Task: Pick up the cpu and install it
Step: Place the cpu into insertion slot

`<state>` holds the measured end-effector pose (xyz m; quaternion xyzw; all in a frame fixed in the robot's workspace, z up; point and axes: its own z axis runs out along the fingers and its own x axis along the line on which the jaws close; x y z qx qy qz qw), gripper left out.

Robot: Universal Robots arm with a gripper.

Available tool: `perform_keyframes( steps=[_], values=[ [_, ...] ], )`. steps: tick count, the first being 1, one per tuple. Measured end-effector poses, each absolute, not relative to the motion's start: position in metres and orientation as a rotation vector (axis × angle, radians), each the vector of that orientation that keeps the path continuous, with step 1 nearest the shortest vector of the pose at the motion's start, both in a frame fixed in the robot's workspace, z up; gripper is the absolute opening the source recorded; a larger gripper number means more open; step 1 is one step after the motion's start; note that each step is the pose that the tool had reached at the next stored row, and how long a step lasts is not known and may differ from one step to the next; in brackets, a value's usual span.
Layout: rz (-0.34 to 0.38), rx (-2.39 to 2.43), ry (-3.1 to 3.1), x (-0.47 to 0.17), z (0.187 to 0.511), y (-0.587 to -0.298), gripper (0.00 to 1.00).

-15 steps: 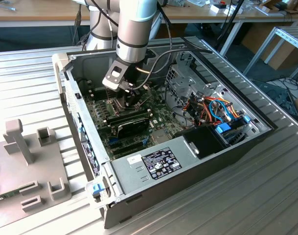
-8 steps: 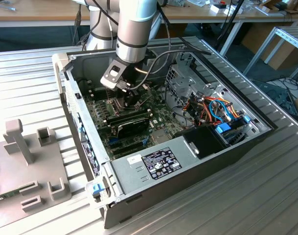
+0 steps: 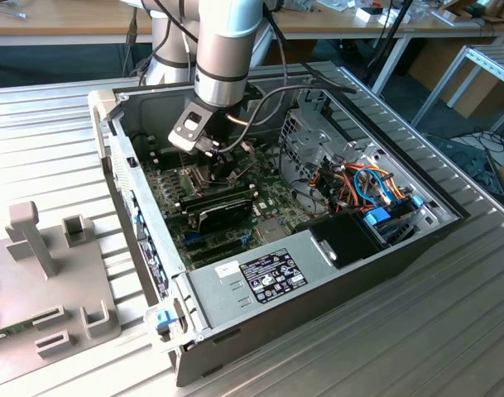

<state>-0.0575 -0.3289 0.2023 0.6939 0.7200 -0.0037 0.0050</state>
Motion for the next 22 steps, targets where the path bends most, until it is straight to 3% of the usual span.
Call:
perform_keyframes(
  steps=[22],
  values=[
    [-0.010, 2.172, 2.254, -0.0580, 0.2006, -0.3307, 0.55]
  ],
)
